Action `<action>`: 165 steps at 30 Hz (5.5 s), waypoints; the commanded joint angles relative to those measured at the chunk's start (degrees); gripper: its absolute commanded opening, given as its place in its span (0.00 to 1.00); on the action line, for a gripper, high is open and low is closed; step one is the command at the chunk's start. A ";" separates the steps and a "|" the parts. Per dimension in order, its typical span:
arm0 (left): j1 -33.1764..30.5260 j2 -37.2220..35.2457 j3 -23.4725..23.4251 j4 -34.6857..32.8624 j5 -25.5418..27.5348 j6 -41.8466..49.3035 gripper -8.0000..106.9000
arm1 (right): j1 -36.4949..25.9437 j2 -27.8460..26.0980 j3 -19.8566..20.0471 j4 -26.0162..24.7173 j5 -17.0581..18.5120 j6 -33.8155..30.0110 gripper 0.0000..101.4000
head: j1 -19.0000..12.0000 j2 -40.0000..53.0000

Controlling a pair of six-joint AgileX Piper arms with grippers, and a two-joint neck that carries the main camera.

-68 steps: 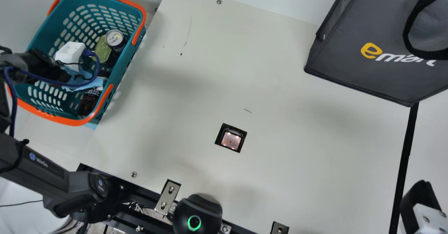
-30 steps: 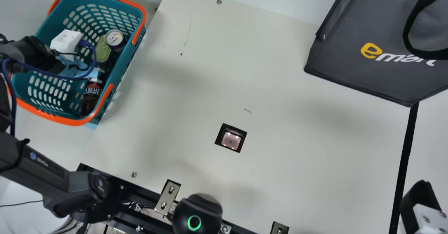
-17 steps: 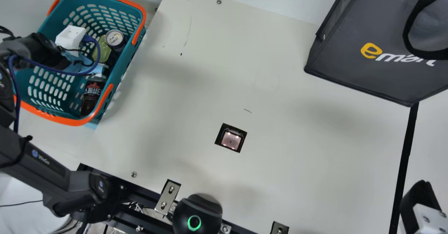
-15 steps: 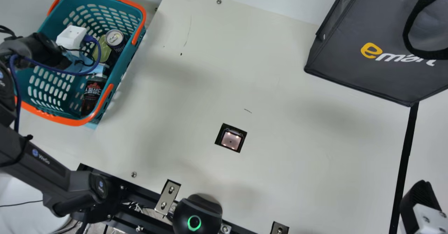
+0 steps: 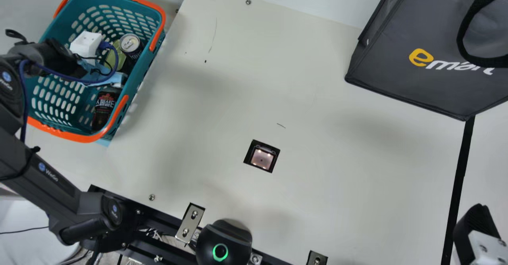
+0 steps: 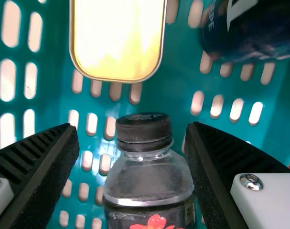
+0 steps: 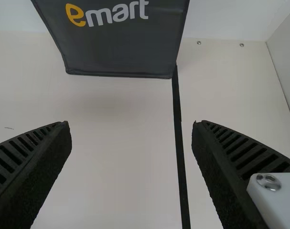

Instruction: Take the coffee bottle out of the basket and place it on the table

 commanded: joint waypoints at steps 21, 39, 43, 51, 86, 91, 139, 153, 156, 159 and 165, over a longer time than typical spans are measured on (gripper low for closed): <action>-0.34 4.02 1.07 -1.09 -3.84 -1.80 0.85 | 0.00 0.00 0.00 0.00 0.00 0.00 0.90 | -1.48 0.23; -0.39 4.66 -0.35 -7.00 -5.00 1.84 0.16 | 0.00 0.00 0.00 0.00 0.00 0.00 0.90 | -1.48 0.23; 0.37 2.96 -0.81 -7.51 -3.56 2.25 0.16 | 0.00 0.00 0.00 0.00 0.00 0.00 0.90 | -1.48 0.23; 2.55 -2.05 -1.12 -7.49 0.40 2.46 0.16 | 0.00 0.00 0.00 0.00 0.00 0.00 0.90 | -1.48 0.23; 12.72 -27.79 -3.82 -9.54 25.70 1.21 0.16 | 0.00 0.00 0.00 0.00 -0.01 0.00 0.90 | -1.48 0.23; 13.69 -30.13 -6.88 -11.57 29.67 2.05 0.16 | 0.00 0.00 0.00 0.00 -0.01 0.00 0.90 | -1.48 0.23; -3.34 -52.42 -9.38 -17.33 39.97 -6.03 0.16 | 0.00 0.00 0.00 0.00 -0.06 0.00 0.90 | -1.48 0.23; -16.48 -57.81 -4.10 -11.08 32.53 -17.55 0.16 | 0.00 0.00 0.00 0.00 -0.06 0.00 0.90 | -1.48 0.23; -19.32 -58.83 -2.69 -9.50 30.71 -20.37 0.16 | 0.00 0.00 0.00 0.00 -0.06 0.00 0.90 | -1.48 0.23; -22.04 -59.72 -1.15 -8.02 28.77 -22.80 0.16 | 0.00 0.00 0.00 0.00 -0.01 0.00 0.90 | -1.48 0.23; -27.00 -61.21 2.23 -5.90 23.89 -26.06 0.16 | 0.00 0.00 0.00 0.00 -0.01 0.00 0.90 | -1.48 0.23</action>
